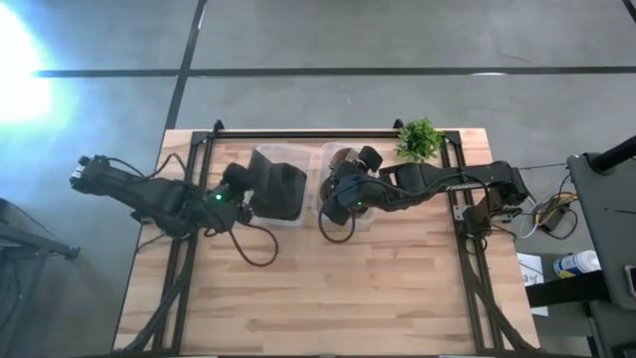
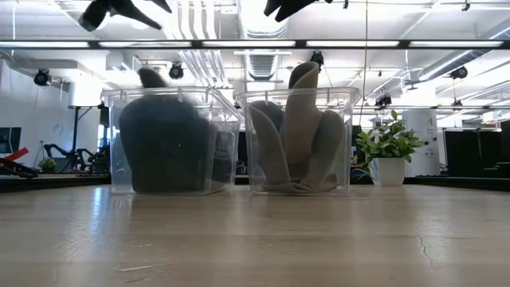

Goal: Pick & Place hat
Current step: Return to Home Position

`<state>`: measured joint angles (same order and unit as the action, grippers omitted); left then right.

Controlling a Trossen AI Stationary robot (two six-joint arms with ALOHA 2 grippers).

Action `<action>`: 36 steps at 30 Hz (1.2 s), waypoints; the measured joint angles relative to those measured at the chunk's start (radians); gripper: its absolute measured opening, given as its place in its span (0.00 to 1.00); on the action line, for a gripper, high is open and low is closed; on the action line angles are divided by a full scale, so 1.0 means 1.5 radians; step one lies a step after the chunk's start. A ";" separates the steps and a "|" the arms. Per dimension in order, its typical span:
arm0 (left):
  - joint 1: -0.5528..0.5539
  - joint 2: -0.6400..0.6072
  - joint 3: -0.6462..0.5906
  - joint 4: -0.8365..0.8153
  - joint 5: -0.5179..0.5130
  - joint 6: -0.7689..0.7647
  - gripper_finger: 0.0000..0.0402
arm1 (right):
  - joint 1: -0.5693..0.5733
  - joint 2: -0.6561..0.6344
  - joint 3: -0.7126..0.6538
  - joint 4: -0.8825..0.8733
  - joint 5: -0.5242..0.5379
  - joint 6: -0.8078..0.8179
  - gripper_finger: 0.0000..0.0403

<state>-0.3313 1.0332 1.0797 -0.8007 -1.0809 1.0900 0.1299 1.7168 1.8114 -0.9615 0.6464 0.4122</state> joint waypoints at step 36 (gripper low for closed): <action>0.074 -0.181 0.065 0.299 0.624 -0.858 0.38 | 0.002 -0.106 -0.071 0.414 -0.461 -0.051 0.42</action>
<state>-0.2199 0.7618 1.1774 -0.3519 -0.1450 -0.1976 0.1333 1.5577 1.7047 -0.3403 -0.0454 0.3355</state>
